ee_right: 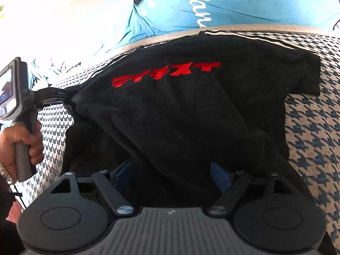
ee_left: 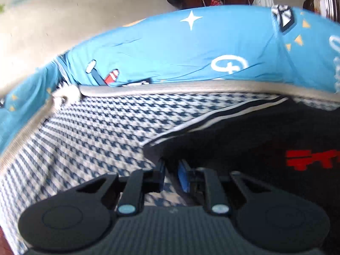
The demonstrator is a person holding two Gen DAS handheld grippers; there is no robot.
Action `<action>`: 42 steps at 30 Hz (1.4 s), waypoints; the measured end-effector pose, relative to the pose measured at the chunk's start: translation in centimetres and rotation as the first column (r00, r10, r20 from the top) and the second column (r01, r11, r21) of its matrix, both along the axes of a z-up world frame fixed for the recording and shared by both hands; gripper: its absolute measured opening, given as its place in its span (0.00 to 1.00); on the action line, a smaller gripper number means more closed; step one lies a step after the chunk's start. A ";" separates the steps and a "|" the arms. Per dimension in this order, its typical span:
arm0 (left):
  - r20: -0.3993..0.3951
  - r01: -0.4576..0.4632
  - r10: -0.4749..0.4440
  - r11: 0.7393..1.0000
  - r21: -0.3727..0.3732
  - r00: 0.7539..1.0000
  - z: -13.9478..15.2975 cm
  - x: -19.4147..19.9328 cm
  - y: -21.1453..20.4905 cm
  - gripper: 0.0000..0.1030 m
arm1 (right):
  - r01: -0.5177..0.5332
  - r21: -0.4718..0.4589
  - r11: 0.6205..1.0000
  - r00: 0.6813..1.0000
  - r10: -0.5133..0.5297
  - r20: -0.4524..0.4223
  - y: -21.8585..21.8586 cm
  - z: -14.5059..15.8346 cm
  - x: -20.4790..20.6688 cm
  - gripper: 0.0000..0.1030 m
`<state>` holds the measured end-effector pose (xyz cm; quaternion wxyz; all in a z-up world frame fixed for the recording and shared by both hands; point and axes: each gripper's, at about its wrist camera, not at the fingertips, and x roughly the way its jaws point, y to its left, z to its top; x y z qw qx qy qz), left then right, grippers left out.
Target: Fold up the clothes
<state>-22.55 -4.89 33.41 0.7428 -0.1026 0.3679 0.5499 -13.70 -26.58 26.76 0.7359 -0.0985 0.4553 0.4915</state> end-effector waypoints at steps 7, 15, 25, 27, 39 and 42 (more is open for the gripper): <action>-0.034 -0.078 0.075 0.993 -0.094 0.997 -1.8 -1.3 2.7 0.19 | -0.013 -0.008 1.000 1.000 0.013 0.004 0.2 -0.2 0.1 0.79; 0.062 -0.055 0.064 0.989 -0.137 0.996 0.2 -3.3 1.8 0.46 | -0.032 0.006 0.999 0.999 0.032 -0.006 0.3 -0.5 0.2 0.88; 0.186 0.124 -0.086 0.971 -0.205 0.979 2.2 -4.4 -2.1 0.67 | -0.037 0.088 0.995 0.994 0.027 0.109 -0.2 1.0 -0.7 0.88; 0.196 0.158 -0.118 0.965 -0.208 0.974 2.4 -4.4 -3.1 0.70 | -0.081 0.107 0.991 0.987 0.064 0.149 -0.1 1.5 -1.5 0.87; 0.267 0.265 -0.185 0.915 -0.305 0.946 2.2 -5.2 -7.9 0.78 | -0.384 0.143 0.912 0.914 0.354 0.198 0.6 1.5 -6.5 0.87; 0.262 0.258 -0.178 0.914 -0.313 0.949 2.1 -5.5 -8.0 0.78 | -0.451 0.119 0.884 0.875 0.413 0.251 0.9 1.0 -8.2 0.82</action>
